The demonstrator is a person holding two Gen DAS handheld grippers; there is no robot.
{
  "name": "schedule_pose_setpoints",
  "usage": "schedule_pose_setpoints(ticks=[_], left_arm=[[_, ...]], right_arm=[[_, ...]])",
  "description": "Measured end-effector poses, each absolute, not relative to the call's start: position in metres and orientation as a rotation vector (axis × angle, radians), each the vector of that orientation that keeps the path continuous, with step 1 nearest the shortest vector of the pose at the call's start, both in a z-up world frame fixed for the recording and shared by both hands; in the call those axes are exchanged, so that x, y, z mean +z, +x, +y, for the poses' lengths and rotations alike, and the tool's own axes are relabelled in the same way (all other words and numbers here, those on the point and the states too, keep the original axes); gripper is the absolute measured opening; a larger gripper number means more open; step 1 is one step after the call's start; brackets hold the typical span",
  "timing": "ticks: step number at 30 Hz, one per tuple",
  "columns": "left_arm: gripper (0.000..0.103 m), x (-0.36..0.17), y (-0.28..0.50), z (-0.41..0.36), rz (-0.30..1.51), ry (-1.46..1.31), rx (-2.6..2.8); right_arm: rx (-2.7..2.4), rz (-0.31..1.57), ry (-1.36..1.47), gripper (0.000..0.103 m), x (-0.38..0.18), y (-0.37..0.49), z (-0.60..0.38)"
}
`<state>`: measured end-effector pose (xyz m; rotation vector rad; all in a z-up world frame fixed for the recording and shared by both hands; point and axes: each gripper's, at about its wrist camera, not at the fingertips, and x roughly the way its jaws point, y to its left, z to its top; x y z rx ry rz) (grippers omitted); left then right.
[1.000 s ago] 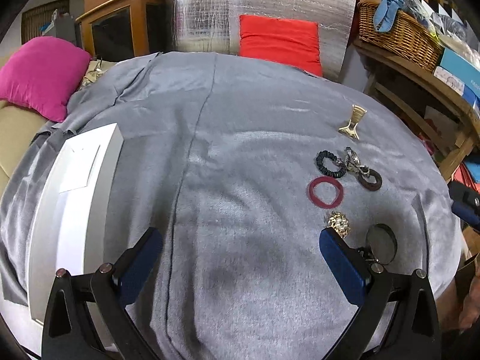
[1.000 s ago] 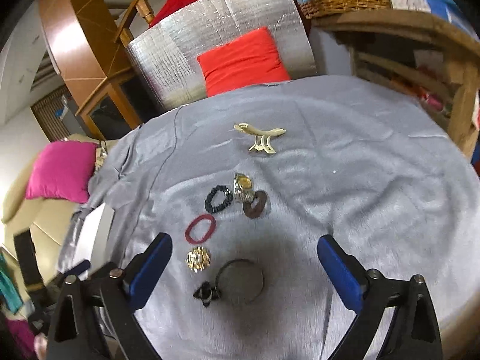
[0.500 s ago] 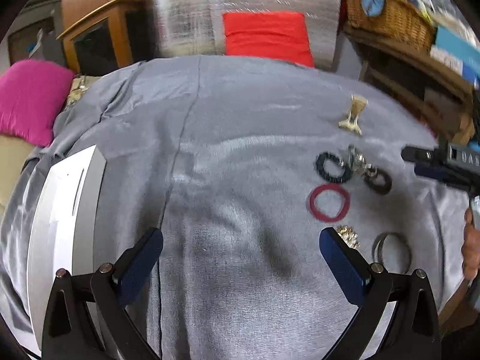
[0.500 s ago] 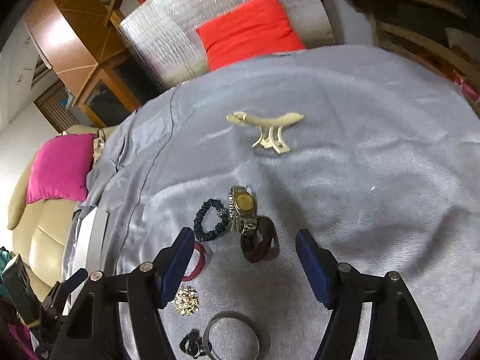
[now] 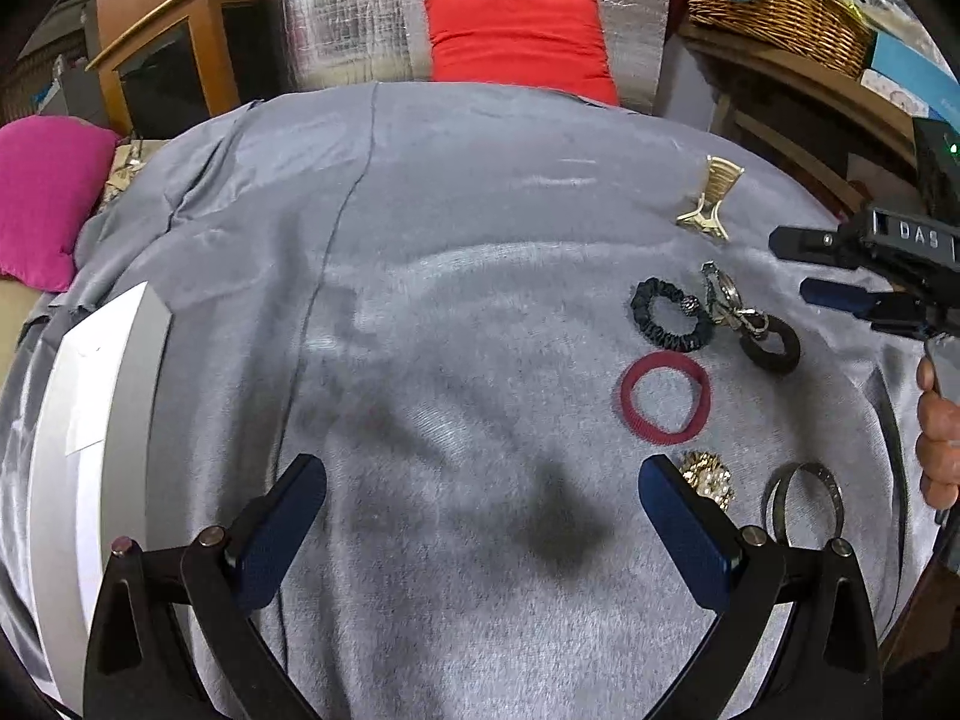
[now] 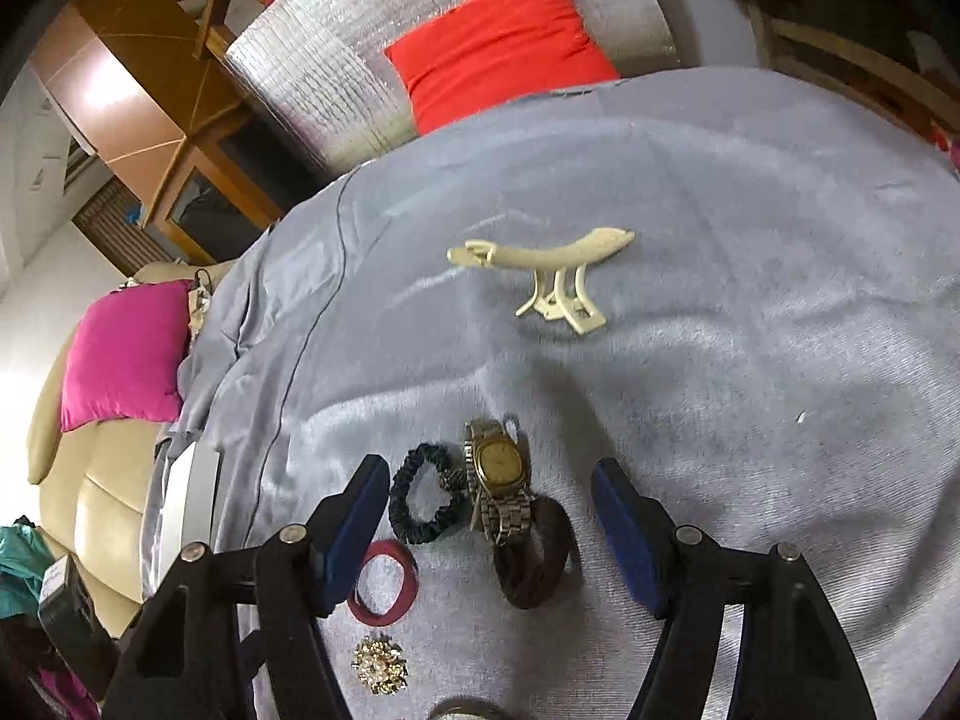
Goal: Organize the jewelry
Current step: 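Close the left tool on the red hair tie while the right tool moves toward the gold wristwatch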
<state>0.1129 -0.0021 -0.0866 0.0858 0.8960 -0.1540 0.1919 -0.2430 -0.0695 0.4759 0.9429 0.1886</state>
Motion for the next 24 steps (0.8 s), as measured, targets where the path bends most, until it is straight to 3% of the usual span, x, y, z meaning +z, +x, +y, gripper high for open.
schedule_pose_setpoints(ticks=[2, 4, 6, 9, 22, 24], left_arm=[[0.102, -0.088, 0.117, -0.004, 0.893, 0.059, -0.193], [0.095, -0.089, 0.123, -0.009, 0.892, 0.045, -0.237], [0.079, -0.093, 0.129, -0.015, 0.903, 0.034, -0.280], [0.064, -0.101, 0.137, -0.020, 0.947, 0.003, -0.317], [0.064, -0.111, 0.154, -0.034, 0.987, -0.049, -0.369], [0.063, -0.117, 0.157, -0.039, 0.996, -0.053, -0.374]], right_arm=[[0.196, 0.950, 0.487, 0.073, -0.072, 0.192, -0.243], [0.201, 0.959, 0.510, 0.073, -0.076, 0.193, -0.245], [0.206, 0.971, 0.531, 0.073, -0.081, 0.196, -0.245], [0.206, 0.972, 0.549, 0.073, -0.083, 0.201, -0.247], [0.204, 0.990, 0.567, 0.072, -0.084, 0.200, -0.250], [0.206, 1.002, 0.570, 0.059, -0.087, 0.200, -0.252]])
